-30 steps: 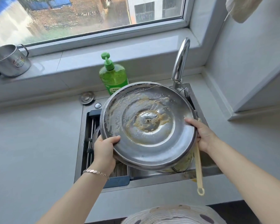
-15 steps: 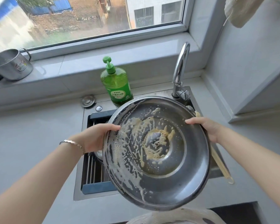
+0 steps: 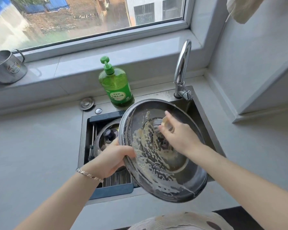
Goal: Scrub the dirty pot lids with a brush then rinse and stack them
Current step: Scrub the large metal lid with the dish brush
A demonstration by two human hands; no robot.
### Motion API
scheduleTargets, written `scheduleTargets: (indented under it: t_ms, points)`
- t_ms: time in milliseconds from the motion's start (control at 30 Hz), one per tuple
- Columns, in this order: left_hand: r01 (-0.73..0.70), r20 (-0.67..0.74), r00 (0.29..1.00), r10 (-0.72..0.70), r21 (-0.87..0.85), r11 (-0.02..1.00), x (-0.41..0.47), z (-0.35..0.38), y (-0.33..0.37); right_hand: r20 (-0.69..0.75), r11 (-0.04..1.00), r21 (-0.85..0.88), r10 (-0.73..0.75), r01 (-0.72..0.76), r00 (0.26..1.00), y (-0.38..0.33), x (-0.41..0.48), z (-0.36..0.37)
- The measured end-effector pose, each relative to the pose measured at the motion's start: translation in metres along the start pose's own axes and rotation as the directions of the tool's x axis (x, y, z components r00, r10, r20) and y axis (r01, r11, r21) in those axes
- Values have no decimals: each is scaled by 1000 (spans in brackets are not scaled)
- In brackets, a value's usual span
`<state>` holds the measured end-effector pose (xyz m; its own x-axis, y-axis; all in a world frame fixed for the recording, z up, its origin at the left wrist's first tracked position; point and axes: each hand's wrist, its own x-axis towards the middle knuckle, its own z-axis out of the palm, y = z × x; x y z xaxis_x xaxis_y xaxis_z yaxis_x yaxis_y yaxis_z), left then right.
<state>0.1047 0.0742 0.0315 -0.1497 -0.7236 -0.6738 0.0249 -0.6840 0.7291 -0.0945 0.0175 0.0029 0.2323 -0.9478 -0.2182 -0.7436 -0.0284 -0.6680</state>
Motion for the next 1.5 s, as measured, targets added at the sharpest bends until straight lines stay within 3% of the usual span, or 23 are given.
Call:
scheduleTargets:
  t_ms: [133, 167, 267, 300, 433, 467, 567, 600, 733, 767, 867, 900, 967, 1067, 1100, 1200, 1233, 1333, 1400, 1433, 1500]
  points:
    - [-93, -51, 994, 95, 41, 995, -5, 9, -6, 12, 964, 59, -260, 259, 966, -34, -33, 25]
    - [-120, -63, 990, 123, 50, 992, -7, 10, -8, 31, 967, 110, -236, 231, 971, -33, -32, 24]
    - [-170, -91, 980, 175, 60, 984, -11, 10, -12, -33, 957, 277, 100, -87, 994, -11, -1, 9]
    - [-190, -77, 978, 196, 72, 979, -11, 13, -11, -42, 950, 287, 145, -127, 989, -8, 1, 8]
    - [-213, -60, 974, 219, 99, 972, -7, 18, -9, 97, 945, 297, -170, 135, 981, -38, -35, 25]
    - [-209, -71, 974, 217, 106, 972, -7, 17, -10, 102, 940, 312, -181, 142, 978, -37, -37, 24]
    - [-189, -62, 977, 202, 171, 967, -10, 19, -11, -21, 908, 414, 73, -58, 997, -14, -6, 17]
    - [-178, -61, 980, 192, 186, 966, -11, 22, -11, -33, 909, 412, 91, -69, 995, -15, -6, 17]
    - [-147, -62, 986, 157, 149, 978, -11, 21, -11, 38, 902, 397, -204, 172, 978, -39, -37, 23]
    - [-138, -62, 987, 148, 142, 980, -12, 20, -11, 18, 902, 393, -199, 176, 980, -37, -32, 18]
    - [-122, -41, 991, 131, 177, 977, -15, 23, -11, -132, 903, 428, 101, -35, 986, -20, 9, 1]
    - [-120, -39, 991, 129, 184, 975, -15, 26, -10, -140, 894, 443, 136, -61, 981, -21, 11, 0]
    - [-133, -45, 989, 144, 181, 974, -12, 29, -7, -122, 902, 425, -23, 73, 992, -34, -4, 6]
    - [-148, -57, 985, 162, 194, 970, -7, 21, -3, -83, 902, 263, -332, 342, 940, -50, -32, 10]
    - [-141, -55, 986, 155, 209, 968, -6, 19, -3, -120, 909, 246, -317, 338, 941, -46, -23, 5]
    - [-125, -28, 990, 138, 280, 952, -10, 22, -5, -194, 943, 333, 63, 5, 979, -28, 19, -13]
    - [-137, -17, 989, 149, 298, 945, -12, 25, -5, -187, 946, 323, 106, -41, 977, -26, 20, -14]
    - [-166, -15, 983, 182, 334, 928, -13, 26, -5, -68, 966, 173, -183, 192, 981, -46, -13, 0]
    - [-170, -29, 981, 192, 343, 924, -14, 19, -6, 3, 936, 190, -301, 295, 954, -47, -22, 5]
    - [-168, -28, 982, 188, 340, 925, -16, 16, -6, -20, 938, 227, -264, 262, 964, -39, -11, 1]
    - [-178, -17, 981, 195, 343, 922, -20, 14, -6, -115, 936, 348, -18, 57, 993, -17, 22, -11]
